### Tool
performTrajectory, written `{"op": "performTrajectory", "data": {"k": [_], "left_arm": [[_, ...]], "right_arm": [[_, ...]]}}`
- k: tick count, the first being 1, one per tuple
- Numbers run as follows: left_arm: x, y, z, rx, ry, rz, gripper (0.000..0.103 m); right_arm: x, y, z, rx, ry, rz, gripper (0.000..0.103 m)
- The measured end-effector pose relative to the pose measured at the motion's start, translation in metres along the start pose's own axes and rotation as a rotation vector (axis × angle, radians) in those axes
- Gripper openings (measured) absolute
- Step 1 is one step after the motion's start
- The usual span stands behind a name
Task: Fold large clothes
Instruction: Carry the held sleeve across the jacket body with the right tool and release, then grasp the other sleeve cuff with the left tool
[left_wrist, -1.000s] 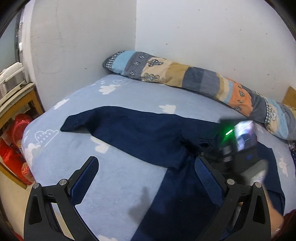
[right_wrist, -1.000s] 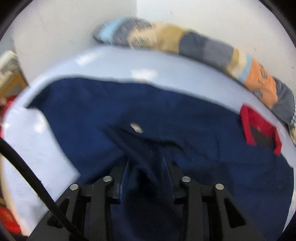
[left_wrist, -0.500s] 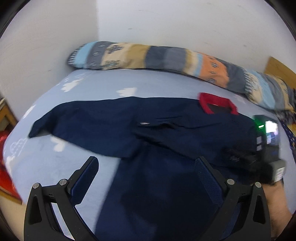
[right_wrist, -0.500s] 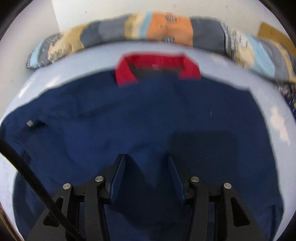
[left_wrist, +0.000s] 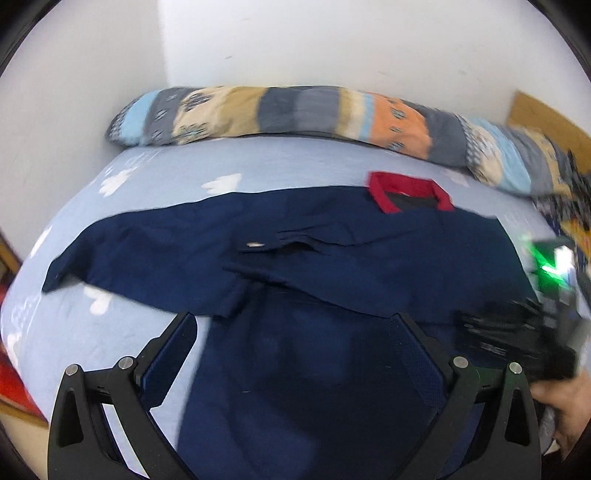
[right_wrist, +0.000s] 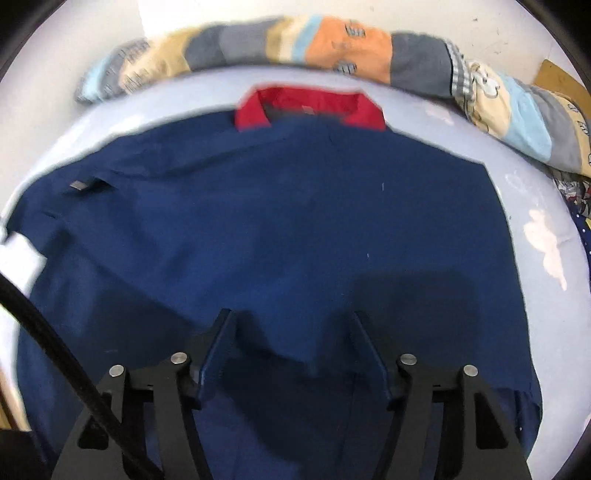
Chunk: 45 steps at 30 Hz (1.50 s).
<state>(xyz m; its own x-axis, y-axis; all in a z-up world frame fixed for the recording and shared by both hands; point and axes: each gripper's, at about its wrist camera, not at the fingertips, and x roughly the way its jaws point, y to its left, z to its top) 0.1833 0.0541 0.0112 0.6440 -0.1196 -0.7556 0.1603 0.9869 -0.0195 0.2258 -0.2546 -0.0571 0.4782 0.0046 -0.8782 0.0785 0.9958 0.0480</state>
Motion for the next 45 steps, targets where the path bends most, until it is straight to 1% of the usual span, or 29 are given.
{"op": "performTrajectory", "data": {"k": [2,5,6,8,10,11,12,13,14,15,17,19,21,23,24,27,28,30,31,32,33,34,35,36,37,39,41,42,45], "left_arm": [[-0.003,0.037,0.008,-0.095,0.015,-0.005,0.103],[0.000,0.110,0.021,-0.276,0.054,-0.013,0.103],[0.003,0.141,0.024,-0.343,0.058,-0.021,0.103],[0.008,0.193,0.025,-0.447,0.057,-0.031,0.103],[0.015,0.247,0.020,-0.555,0.038,-0.015,0.103],[0.020,0.275,0.015,-0.613,0.043,0.001,0.103],[0.027,0.304,0.007,-0.687,0.048,0.007,0.100],[0.033,0.323,0.001,-0.735,0.046,-0.009,0.091],[0.041,0.345,-0.005,-0.794,0.052,-0.033,0.084],[0.049,0.360,-0.011,-0.843,0.057,-0.040,0.075],[0.063,0.389,-0.022,-0.953,0.041,-0.050,0.074],[0.078,0.411,-0.027,-1.025,0.013,-0.062,0.074],[0.091,0.425,-0.032,-1.107,-0.012,-0.080,0.074],[0.103,0.437,-0.037,-1.184,-0.048,-0.120,0.074],[0.111,0.442,-0.037,-1.211,-0.051,-0.118,0.074],[0.132,0.451,-0.032,-1.244,-0.064,-0.139,0.072],[0.139,0.454,-0.028,-1.249,-0.061,-0.134,0.069],[0.145,0.457,-0.026,-1.260,-0.086,-0.119,0.067],[0.149,0.459,-0.024,-1.267,-0.099,-0.123,0.060],[0.153,0.461,-0.022,-1.269,-0.104,-0.119,0.048],[0.158,0.462,-0.019,-1.266,-0.102,-0.126,0.018],[0.164,0.462,-0.016,-1.264,-0.101,-0.160,0.001],[0.166,0.461,-0.013,-1.258,-0.105,-0.159,0.001],[0.161,0.459,-0.010,-1.234,-0.120,-0.121,0.001],[0.158,0.456,-0.005,-1.211,-0.133,-0.111,0.001],[0.144,0.448,0.007,-1.152,-0.184,-0.097,0.001],[0.132,0.439,0.021,-1.103,-0.214,-0.092,0.001],[0.127,0.436,0.026,-1.080,-0.223,-0.091,0.001],[0.105,0.419,0.057,-0.983,-0.247,-0.103,0.001]], "right_arm": [[-0.032,0.002,0.001,0.002,-0.059,0.025,0.069],[-0.073,0.010,-0.006,-0.019,-0.125,0.074,0.073],[-0.083,0.014,-0.011,-0.033,-0.147,0.094,0.073],[-0.096,0.023,-0.023,-0.065,-0.175,0.119,0.075],[-0.096,0.030,-0.027,-0.100,-0.176,0.135,0.075],[-0.097,0.034,-0.030,-0.119,-0.185,0.136,0.074],[-0.095,0.040,-0.029,-0.132,-0.194,0.131,0.074],[-0.094,0.042,-0.030,-0.144,-0.200,0.126,0.074],[-0.092,0.044,-0.030,-0.150,-0.203,0.127,0.074],[-0.091,0.044,-0.030,-0.150,-0.204,0.136,0.074],[-0.087,0.046,-0.029,-0.152,-0.195,0.150,0.074],[-0.083,0.046,-0.027,-0.154,-0.193,0.145,0.074],[-0.079,0.047,-0.026,-0.160,-0.189,0.147,0.074],[-0.074,0.047,-0.025,-0.159,-0.182,0.150,0.074],[-0.072,0.047,-0.024,-0.163,-0.185,0.149,0.074],[-0.065,0.042,-0.009,-0.173,-0.201,0.101,0.074],[-0.061,0.038,-0.002,-0.166,-0.205,0.090,0.074],[-0.048,0.024,0.012,-0.113,-0.190,0.058,0.074],[-0.042,0.016,0.017,-0.080,-0.182,0.058,0.074],[-0.036,0.009,0.020,-0.042,-0.175,0.069,0.074],[-0.033,0.006,0.021,-0.024,-0.170,0.074,0.074],[-0.030,0.004,0.021,-0.008,-0.166,0.075,0.074],[-0.027,0.005,0.022,-0.005,-0.162,0.070,0.075],[-0.025,0.007,0.022,-0.012,-0.157,0.065,0.074],[-0.022,0.010,0.023,-0.021,-0.152,0.067,0.074],[-0.017,0.012,0.025,-0.010,-0.147,0.085,0.074],[-0.014,0.010,0.028,0.010,-0.136,0.096,0.074],[-0.015,0.009,0.028,0.021,-0.142,0.098,0.074],[-0.024,0.003,0.030,0.036,-0.169,0.098,0.074]]}}
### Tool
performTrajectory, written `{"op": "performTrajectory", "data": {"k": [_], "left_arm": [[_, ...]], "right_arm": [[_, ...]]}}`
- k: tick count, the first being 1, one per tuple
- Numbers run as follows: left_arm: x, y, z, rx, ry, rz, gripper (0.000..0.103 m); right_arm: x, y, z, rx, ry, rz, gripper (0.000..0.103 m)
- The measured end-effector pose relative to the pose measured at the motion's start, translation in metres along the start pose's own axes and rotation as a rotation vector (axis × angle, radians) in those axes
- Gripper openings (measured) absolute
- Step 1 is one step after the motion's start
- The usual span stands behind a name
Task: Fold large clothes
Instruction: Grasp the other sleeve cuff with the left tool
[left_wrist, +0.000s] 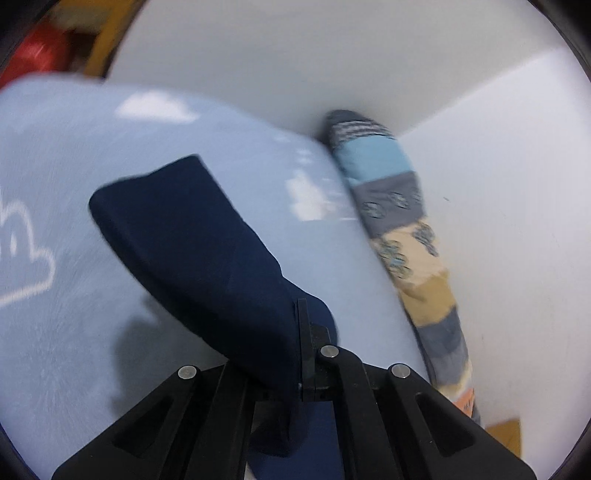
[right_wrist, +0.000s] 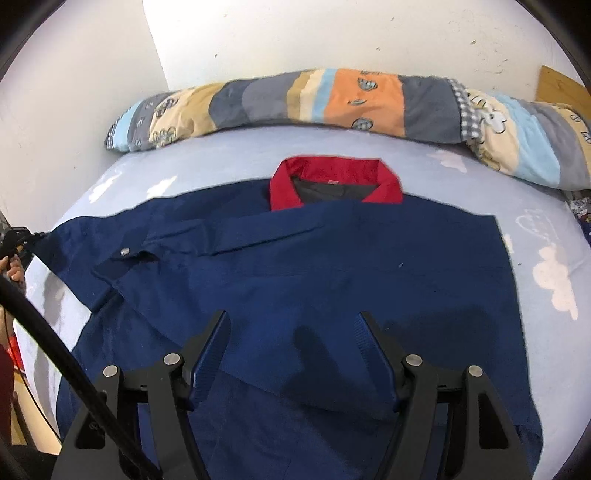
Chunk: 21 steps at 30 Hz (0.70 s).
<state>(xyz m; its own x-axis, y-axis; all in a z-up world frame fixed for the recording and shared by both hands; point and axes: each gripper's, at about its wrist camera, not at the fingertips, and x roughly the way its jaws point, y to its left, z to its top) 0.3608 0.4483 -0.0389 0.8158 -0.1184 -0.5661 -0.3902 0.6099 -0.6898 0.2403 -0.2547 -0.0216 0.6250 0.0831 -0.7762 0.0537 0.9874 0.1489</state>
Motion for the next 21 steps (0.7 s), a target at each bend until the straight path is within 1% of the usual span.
{"op": "performTrajectory", "data": {"k": [3,4,5,7,9,11,12,15,16,18,19,21], "left_arm": [[-0.022,-0.056,0.001,0.116,0.001,-0.057,0.001],[-0.033,-0.084,-0.003,0.173,-0.001,-0.085,0.001],[-0.041,-0.103,-0.007,0.212,0.000,-0.098,0.001],[-0.062,-0.153,-0.024,0.307,0.004,-0.154,0.001],[-0.075,-0.194,-0.045,0.389,0.016,-0.187,0.001],[-0.088,-0.239,-0.076,0.466,0.041,-0.248,0.001],[-0.092,-0.257,-0.091,0.496,0.057,-0.265,0.001],[-0.102,-0.312,-0.143,0.574,0.115,-0.333,0.001],[-0.103,-0.333,-0.166,0.602,0.143,-0.353,0.001],[-0.102,-0.361,-0.197,0.641,0.173,-0.375,0.001],[-0.102,-0.380,-0.218,0.669,0.192,-0.390,0.001],[-0.100,-0.410,-0.251,0.701,0.222,-0.417,0.001]], "right_arm": [[-0.012,-0.010,0.003,0.027,-0.026,0.000,0.074],[-0.016,-0.015,0.004,0.039,-0.035,-0.003,0.074],[-0.020,-0.019,0.006,0.052,-0.045,-0.008,0.074],[-0.028,-0.027,0.008,0.076,-0.059,-0.008,0.074],[-0.041,-0.038,0.012,0.105,-0.087,-0.017,0.074],[-0.052,-0.048,0.015,0.125,-0.111,-0.019,0.074],[-0.060,-0.054,0.016,0.138,-0.128,-0.025,0.074],[-0.081,-0.073,0.019,0.178,-0.172,-0.034,0.074],[-0.088,-0.081,0.020,0.197,-0.188,-0.045,0.074],[-0.099,-0.095,0.019,0.228,-0.205,-0.044,0.074],[-0.106,-0.105,0.018,0.250,-0.213,-0.053,0.074],[-0.115,-0.117,0.018,0.273,-0.228,-0.055,0.074]]}}
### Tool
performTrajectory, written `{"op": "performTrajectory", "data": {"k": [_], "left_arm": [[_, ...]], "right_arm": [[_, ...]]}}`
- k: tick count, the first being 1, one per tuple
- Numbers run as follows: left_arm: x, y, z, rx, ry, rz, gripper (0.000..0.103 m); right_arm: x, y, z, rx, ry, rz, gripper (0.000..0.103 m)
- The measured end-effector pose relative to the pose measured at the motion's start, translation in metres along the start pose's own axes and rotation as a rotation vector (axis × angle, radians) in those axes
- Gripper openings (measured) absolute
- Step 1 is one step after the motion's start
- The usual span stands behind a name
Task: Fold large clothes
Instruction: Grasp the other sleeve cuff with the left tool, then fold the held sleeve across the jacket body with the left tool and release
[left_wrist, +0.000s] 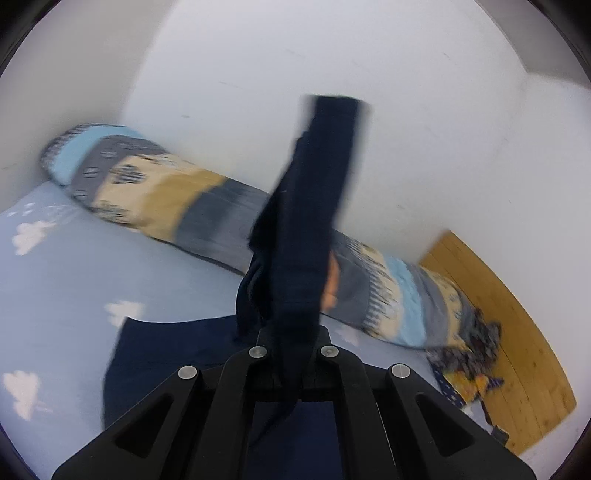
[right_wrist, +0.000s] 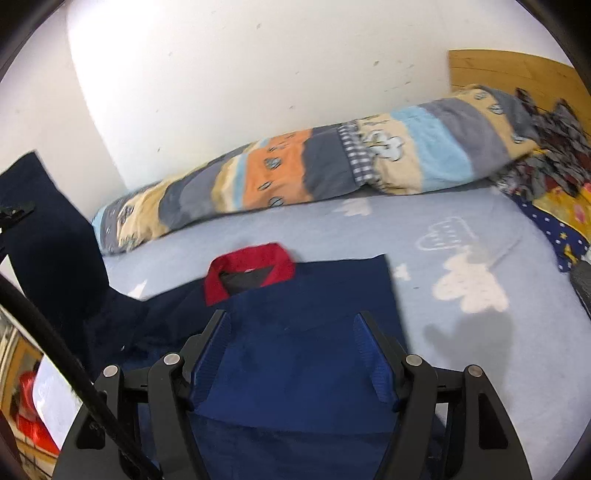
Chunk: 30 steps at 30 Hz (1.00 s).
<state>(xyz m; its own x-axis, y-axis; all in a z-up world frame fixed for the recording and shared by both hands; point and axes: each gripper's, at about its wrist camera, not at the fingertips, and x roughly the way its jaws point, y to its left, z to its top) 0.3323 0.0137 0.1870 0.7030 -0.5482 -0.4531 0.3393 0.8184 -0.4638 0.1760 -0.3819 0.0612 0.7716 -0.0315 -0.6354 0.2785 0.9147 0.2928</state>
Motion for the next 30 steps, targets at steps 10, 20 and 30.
{"op": "performTrajectory", "data": {"k": [10,20,30], "left_arm": [[0.103,-0.145,-0.119,0.132,0.177,-0.084,0.001],[0.247,-0.177,-0.322,0.491,0.360,0.297,0.026],[0.167,-0.146,-0.292,0.590,0.286,0.196,0.080]], "right_arm": [[-0.053,-0.079,0.016,0.124,-0.092,-0.086,0.074],[-0.069,-0.105,0.022,0.144,-0.119,-0.118,0.074],[-0.058,-0.098,0.020,0.133,-0.095,-0.089,0.074]]}}
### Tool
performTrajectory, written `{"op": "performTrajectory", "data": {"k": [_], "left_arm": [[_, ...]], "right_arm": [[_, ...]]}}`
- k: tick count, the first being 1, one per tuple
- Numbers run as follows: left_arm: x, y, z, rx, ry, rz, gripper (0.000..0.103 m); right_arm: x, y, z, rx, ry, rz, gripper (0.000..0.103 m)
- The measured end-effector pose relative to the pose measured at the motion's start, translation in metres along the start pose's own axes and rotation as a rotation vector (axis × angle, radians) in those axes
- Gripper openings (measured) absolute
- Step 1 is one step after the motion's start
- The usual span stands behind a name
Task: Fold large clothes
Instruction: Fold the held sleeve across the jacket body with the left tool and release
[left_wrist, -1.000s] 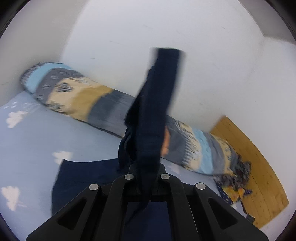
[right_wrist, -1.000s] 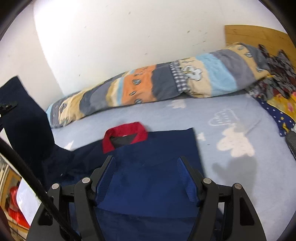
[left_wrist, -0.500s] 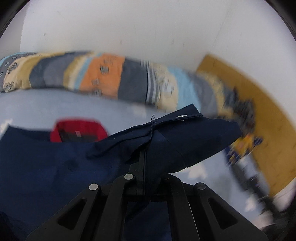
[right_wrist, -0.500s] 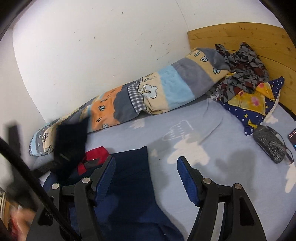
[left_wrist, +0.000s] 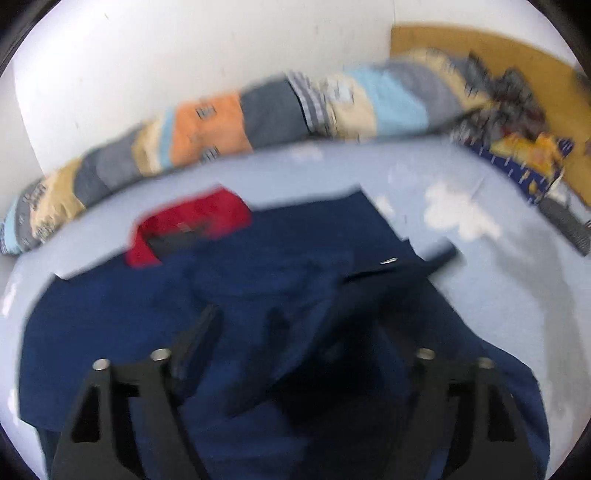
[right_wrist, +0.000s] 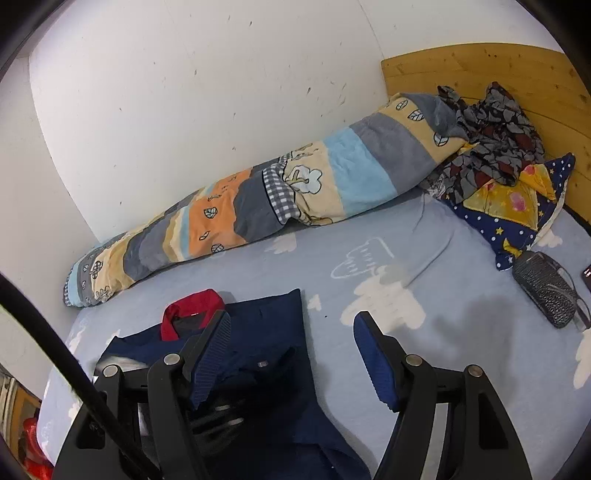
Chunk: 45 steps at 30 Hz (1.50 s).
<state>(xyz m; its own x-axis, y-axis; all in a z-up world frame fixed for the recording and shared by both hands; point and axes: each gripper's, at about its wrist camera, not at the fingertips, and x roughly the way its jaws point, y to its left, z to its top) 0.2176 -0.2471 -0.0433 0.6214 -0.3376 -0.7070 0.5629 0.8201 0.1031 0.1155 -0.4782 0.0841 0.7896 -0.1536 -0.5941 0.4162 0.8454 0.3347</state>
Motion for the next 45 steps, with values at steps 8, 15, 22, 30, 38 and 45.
{"op": "performTrajectory", "data": {"k": [8,15,22,30,38,45], "left_arm": [[-0.035,0.150,-0.020,-0.089,-0.030,0.203,0.082],[0.010,0.267,-0.093,-0.189,0.138,0.446,0.080],[0.005,0.312,-0.104,-0.354,0.164,0.385,0.085],[0.008,0.284,-0.036,-0.265,0.062,0.343,0.085],[0.075,0.305,-0.051,-0.347,0.192,0.304,0.085],[-0.004,0.289,-0.046,-0.313,0.038,0.270,0.085]], "right_arm": [[0.064,0.048,-0.029,-0.126,0.165,0.046,0.074],[0.146,0.060,-0.075,-0.210,0.366,-0.014,0.062],[0.180,0.055,-0.097,-0.240,0.488,-0.090,0.062],[0.186,0.072,-0.054,-0.242,0.362,-0.078,0.061],[0.233,0.052,-0.069,-0.270,0.471,-0.088,0.063],[0.164,0.061,-0.049,-0.306,0.344,-0.024,0.064]]}}
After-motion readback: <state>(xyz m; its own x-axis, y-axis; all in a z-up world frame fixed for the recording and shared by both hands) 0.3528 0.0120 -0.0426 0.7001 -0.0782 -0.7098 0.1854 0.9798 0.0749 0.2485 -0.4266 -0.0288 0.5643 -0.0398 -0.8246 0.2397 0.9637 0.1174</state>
